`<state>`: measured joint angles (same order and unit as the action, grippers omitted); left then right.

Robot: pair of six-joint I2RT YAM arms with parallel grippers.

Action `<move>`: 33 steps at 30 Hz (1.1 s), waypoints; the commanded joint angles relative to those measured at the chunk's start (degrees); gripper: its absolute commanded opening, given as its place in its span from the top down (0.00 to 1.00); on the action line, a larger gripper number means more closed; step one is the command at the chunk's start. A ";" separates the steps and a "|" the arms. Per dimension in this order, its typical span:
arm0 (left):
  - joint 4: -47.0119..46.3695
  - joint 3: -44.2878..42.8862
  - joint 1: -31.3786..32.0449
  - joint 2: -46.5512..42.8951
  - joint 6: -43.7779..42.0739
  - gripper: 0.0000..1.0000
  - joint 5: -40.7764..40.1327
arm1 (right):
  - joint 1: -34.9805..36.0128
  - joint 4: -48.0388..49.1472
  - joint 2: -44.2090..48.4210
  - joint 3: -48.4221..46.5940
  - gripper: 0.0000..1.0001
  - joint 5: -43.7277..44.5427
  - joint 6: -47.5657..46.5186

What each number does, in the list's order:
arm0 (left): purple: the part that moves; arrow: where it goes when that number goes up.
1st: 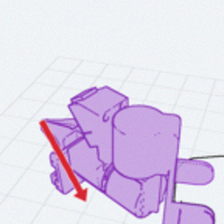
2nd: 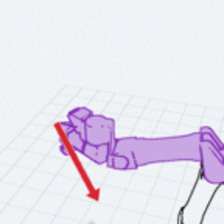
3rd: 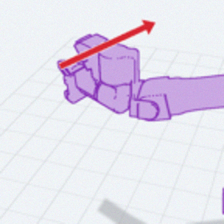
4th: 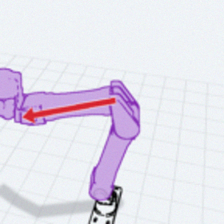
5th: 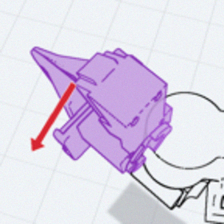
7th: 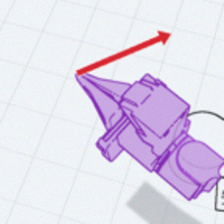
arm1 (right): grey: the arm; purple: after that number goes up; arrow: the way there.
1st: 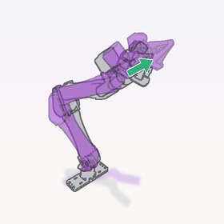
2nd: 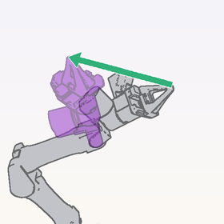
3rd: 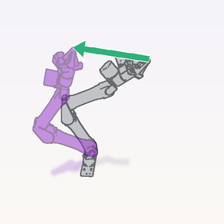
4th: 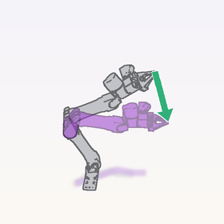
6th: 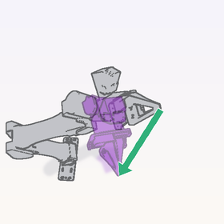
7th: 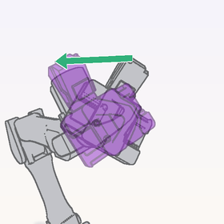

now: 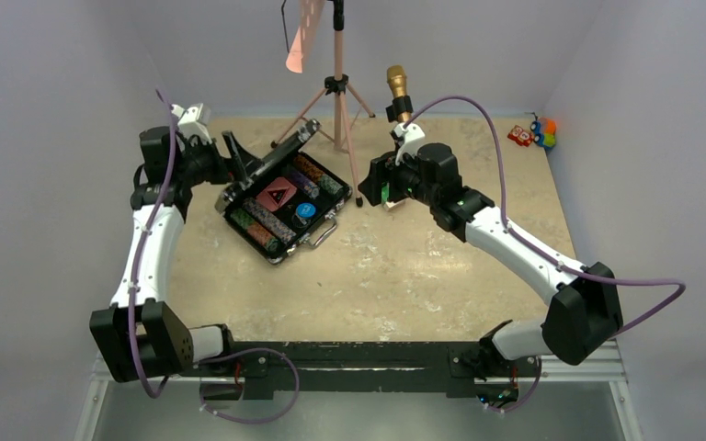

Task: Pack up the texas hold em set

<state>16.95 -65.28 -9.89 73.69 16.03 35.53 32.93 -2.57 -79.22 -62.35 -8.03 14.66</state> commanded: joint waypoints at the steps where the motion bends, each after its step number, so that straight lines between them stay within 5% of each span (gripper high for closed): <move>1: 2.26 2.45 0.49 -7.43 1.94 0.06 8.81 | -0.24 0.55 2.47 0.33 0.17 1.88 -0.70; 9: 7.24 5.31 0.90 -20.01 -3.15 0.06 -4.96 | -0.30 -0.32 4.33 1.41 0.17 4.97 -0.46; 20: 14.14 2.01 15.12 -12.71 -5.75 0.16 -21.77 | -0.29 1.41 2.69 2.03 0.21 5.15 2.89; 27: 15.39 -4.33 22.76 -0.78 -2.50 0.28 -29.67 | -0.24 6.22 -3.13 1.49 0.34 1.07 7.38; 33: 13.14 -5.17 24.48 9.82 0.55 0.46 -29.12 | -0.25 9.37 -10.77 -1.98 0.61 -2.91 10.22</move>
<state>31.90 -69.71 14.06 78.98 13.65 8.01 32.93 1.96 -86.61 -60.75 -7.07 21.78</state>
